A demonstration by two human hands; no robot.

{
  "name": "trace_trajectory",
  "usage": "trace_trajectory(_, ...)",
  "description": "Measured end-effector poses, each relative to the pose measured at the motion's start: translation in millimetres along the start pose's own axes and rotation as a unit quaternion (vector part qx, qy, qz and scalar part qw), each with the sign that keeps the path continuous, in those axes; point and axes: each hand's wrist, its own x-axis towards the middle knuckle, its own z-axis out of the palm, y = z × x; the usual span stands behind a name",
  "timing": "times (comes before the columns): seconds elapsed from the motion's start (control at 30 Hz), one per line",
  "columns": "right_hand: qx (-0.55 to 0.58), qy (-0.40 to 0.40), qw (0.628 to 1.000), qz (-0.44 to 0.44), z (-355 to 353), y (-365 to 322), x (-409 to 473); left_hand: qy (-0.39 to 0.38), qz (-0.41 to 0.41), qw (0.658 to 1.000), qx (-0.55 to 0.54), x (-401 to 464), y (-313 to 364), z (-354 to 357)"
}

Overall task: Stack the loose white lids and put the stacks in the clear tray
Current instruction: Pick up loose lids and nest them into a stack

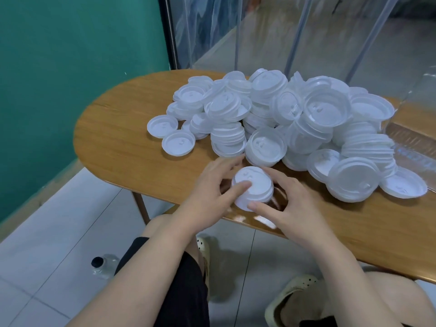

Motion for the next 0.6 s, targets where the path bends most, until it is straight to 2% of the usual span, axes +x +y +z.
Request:
trace_trajectory(0.1,-0.004,0.008,1.0,0.0,0,-2,-2,0.219,-0.004,0.972,0.086,7,-16,-8)
trace_trajectory(0.17,-0.006,0.012,1.0,-0.005,0,-3,-4,0.284,-0.056,0.943,0.165,14,-30,-18)
trace_trajectory(0.27,-0.009,0.014,1.0,-0.007,0,-4,-4,0.272,-0.128,0.927,0.224,22,-47,-31)
trace_trajectory(0.37,-0.01,0.018,1.0,-0.013,4,-5,-3,0.233,-0.159,0.939,0.196,26,-53,-37)
trace_trajectory(0.6,0.002,0.042,0.999,0.005,12,-1,-3,0.217,-0.215,0.942,0.139,26,-61,-38)
